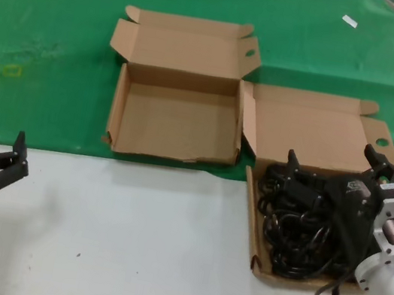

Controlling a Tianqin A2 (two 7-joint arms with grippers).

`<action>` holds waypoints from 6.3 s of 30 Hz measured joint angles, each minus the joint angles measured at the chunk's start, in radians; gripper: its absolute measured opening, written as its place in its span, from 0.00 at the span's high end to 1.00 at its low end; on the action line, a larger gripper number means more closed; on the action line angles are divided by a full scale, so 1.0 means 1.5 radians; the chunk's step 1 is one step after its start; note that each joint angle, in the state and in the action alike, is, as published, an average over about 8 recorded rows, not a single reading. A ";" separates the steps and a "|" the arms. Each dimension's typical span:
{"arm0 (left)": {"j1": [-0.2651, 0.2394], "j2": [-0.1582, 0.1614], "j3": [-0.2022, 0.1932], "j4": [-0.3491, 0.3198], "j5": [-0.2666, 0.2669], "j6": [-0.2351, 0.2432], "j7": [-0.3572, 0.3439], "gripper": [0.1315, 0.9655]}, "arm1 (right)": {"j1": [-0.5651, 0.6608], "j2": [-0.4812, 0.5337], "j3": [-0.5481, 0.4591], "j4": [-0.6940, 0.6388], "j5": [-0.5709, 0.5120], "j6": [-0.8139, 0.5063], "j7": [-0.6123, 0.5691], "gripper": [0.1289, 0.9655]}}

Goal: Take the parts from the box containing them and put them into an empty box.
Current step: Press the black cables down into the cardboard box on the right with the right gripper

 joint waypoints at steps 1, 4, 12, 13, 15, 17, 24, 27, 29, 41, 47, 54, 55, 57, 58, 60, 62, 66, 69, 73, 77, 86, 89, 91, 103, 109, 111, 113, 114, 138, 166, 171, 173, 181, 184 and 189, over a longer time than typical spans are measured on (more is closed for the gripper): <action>0.000 0.000 0.000 0.000 0.000 0.000 0.000 0.00 | 0.000 0.000 0.000 0.000 0.000 0.000 0.000 0.00; 0.000 0.000 0.000 0.000 0.000 0.000 0.000 0.00 | 0.000 0.000 0.000 0.000 0.000 0.000 0.000 0.00; 0.000 0.000 0.000 0.000 0.000 0.000 0.000 0.00 | 0.000 0.000 0.000 0.000 0.000 0.000 0.000 0.00; 0.000 0.000 0.000 0.000 0.000 0.000 0.000 0.00 | 0.000 0.000 0.000 0.000 0.000 0.000 0.000 0.00; 0.000 0.000 0.000 0.000 0.000 0.000 0.000 0.00 | 0.000 0.000 0.000 0.000 0.000 0.000 0.000 0.00; 0.000 0.000 0.000 0.000 0.000 0.000 0.000 0.00 | 0.000 0.000 0.000 0.000 0.000 0.000 0.000 0.00; 0.000 0.000 0.000 0.000 0.000 0.000 0.000 0.00 | 0.000 0.000 0.000 0.000 0.000 0.000 0.000 0.00; 0.000 0.000 0.000 0.000 0.000 0.000 0.000 0.00 | 0.000 0.000 0.000 0.000 0.000 0.000 0.000 0.00; 0.000 0.000 0.000 0.000 0.000 0.000 0.000 0.00 | 0.000 0.000 0.000 0.000 0.000 0.000 0.000 0.00; 0.000 0.000 0.000 0.000 0.000 0.000 0.000 0.00 | 0.000 0.000 0.000 0.000 0.000 0.000 0.000 0.00; 0.000 0.000 0.000 0.000 0.000 0.000 0.000 0.00 | 0.000 0.000 0.000 0.000 0.000 0.000 0.000 0.00; 0.000 0.000 0.000 0.000 0.000 0.000 0.000 0.00 | 0.000 0.000 0.000 0.000 0.000 0.000 0.000 0.00; 0.000 0.000 0.000 0.000 0.000 0.000 0.000 0.00 | 0.000 0.000 0.000 0.000 0.000 0.000 0.000 0.00; 0.000 0.000 0.000 0.000 0.000 0.000 0.000 0.00 | 0.000 0.000 0.000 0.000 0.000 0.000 0.000 0.00; 0.000 0.000 0.000 0.000 0.000 0.000 0.000 0.00 | 0.000 0.000 0.000 0.000 0.000 0.000 0.000 0.00; 0.000 0.000 0.000 0.000 0.000 0.000 0.000 0.00 | 0.000 0.000 0.000 0.000 0.000 0.000 0.000 0.00; 0.000 0.000 0.000 0.000 0.000 0.000 0.000 0.00 | 0.000 0.000 0.000 0.000 0.000 0.000 0.000 0.00; 0.000 0.000 0.000 0.000 0.000 0.000 0.000 0.00 | 0.000 0.000 0.000 0.000 0.000 0.000 0.000 0.00; 0.000 0.000 0.000 0.000 0.000 0.000 0.000 0.00 | 0.000 0.000 0.000 0.000 0.000 0.000 0.000 0.00; 0.000 0.000 0.000 0.000 0.000 0.000 0.000 0.00 | 0.000 0.000 0.000 0.000 0.000 0.000 0.000 0.00; 0.000 0.000 0.000 0.000 0.000 0.000 0.000 0.03 | 0.000 0.000 0.000 0.000 0.000 0.000 0.000 0.00; 0.000 0.000 0.000 0.000 0.000 0.000 0.000 0.07 | 0.000 -0.012 0.011 0.001 -0.006 -0.012 -0.014 0.00; 0.000 0.000 0.000 0.000 0.000 0.000 0.000 0.13 | -0.001 -0.016 0.016 0.002 -0.007 -0.017 -0.018 0.00; 0.000 0.000 0.000 0.000 0.000 0.000 0.000 0.17 | -0.002 -0.017 0.018 0.003 -0.007 -0.019 -0.021 0.00; 0.000 0.000 0.000 0.000 0.000 0.000 0.000 0.47 | -0.010 0.022 0.019 0.002 -0.015 -0.030 -0.024 0.00; 0.000 0.000 0.000 0.000 0.000 0.000 0.000 0.53 | -0.010 0.082 0.002 0.009 -0.025 -0.055 -0.012 0.00; 0.000 0.000 0.000 0.000 0.000 0.000 0.000 0.59 | -0.007 0.107 -0.006 0.013 -0.030 -0.068 -0.007 0.00; 0.000 0.000 0.000 0.000 0.000 0.000 0.000 0.66 | -0.003 0.134 -0.013 0.014 -0.036 -0.085 -0.004 0.00; 0.000 0.000 0.000 0.000 0.000 0.000 0.000 0.69 | 0.000 0.147 -0.016 0.013 -0.039 -0.095 -0.003 0.00; 0.000 0.000 0.000 0.000 0.000 0.000 0.000 0.98 | 0.153 0.420 -0.064 -0.096 -0.008 -0.503 -0.122 0.00; 0.000 0.000 0.000 0.000 0.000 0.000 0.000 0.99 | 0.411 0.412 -0.212 -0.248 -0.137 -0.732 -0.247 0.08; 0.000 0.000 0.000 0.000 0.000 0.000 0.000 0.99 | 0.433 0.391 -0.225 -0.270 -0.155 -0.729 -0.251 0.16; 0.000 0.000 0.000 0.000 0.000 0.000 0.000 0.99 | 0.440 0.384 -0.230 -0.277 -0.162 -0.727 -0.251 0.18; 0.000 0.000 0.000 0.000 0.000 0.000 0.000 0.99 | 0.456 0.365 -0.244 -0.300 -0.177 -0.726 -0.255 0.40; 0.000 0.000 0.000 0.000 0.000 0.000 0.000 0.99 | 0.459 0.360 -0.248 -0.304 -0.181 -0.728 -0.255 0.40; 0.000 0.000 0.000 0.000 0.000 0.000 0.000 0.99 | 0.463 0.354 -0.257 -0.310 -0.189 -0.732 -0.255 0.53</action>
